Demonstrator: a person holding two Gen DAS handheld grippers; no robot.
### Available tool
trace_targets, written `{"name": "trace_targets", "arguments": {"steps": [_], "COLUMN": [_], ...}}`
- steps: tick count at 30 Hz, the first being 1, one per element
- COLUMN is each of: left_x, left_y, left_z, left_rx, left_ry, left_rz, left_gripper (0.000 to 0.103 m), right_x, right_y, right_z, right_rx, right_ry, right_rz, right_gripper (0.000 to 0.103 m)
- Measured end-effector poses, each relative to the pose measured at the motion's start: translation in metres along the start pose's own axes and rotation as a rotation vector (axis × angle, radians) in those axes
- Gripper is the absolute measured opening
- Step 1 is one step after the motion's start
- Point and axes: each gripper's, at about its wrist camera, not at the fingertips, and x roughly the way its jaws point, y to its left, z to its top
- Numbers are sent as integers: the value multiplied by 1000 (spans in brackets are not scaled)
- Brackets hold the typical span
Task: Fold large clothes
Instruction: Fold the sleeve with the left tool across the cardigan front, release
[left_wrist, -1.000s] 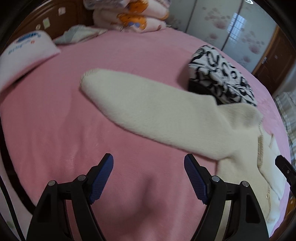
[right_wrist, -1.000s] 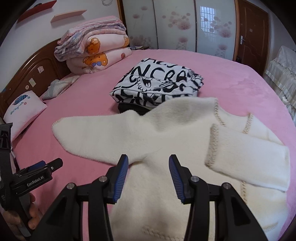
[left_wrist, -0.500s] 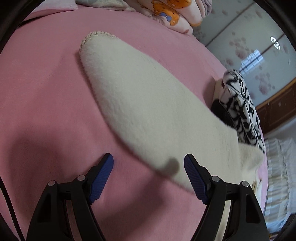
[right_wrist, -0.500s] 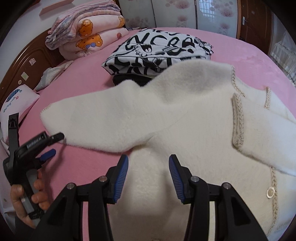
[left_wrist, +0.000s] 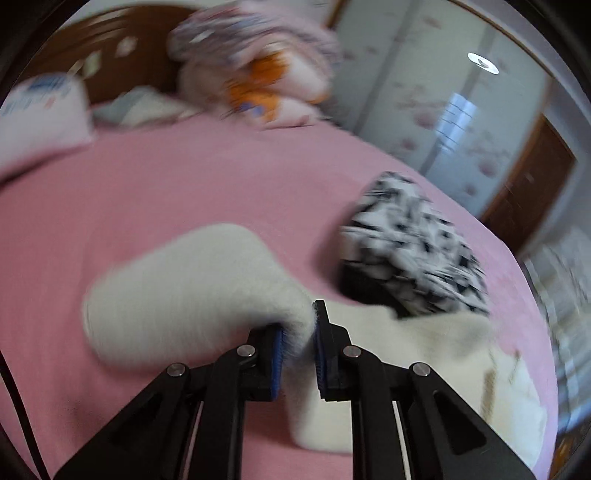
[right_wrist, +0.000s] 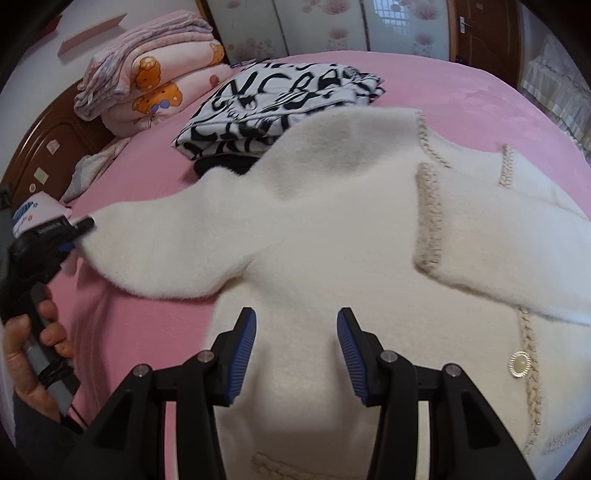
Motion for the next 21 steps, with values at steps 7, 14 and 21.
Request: {"name": "trace_targets", "arguments": {"steps": [7, 14, 21], "left_x": [-35, -28, -14], "left_y": [-143, -232, -265], "left_z": [-37, -85, -139], "left_rx": [291, 434, 511], "left_ry": [95, 222, 325], "left_rz": [-148, -234, -206], "left_gripper": [12, 12, 13], "right_x": [-34, -59, -69], "right_y": [-63, -130, -178], "right_z": [-5, -18, -36], "right_rx": [116, 220, 304], "right_ry": [-57, -80, -76], "right_rz": [-33, -85, -115], "right_gripper": [46, 46, 46]}}
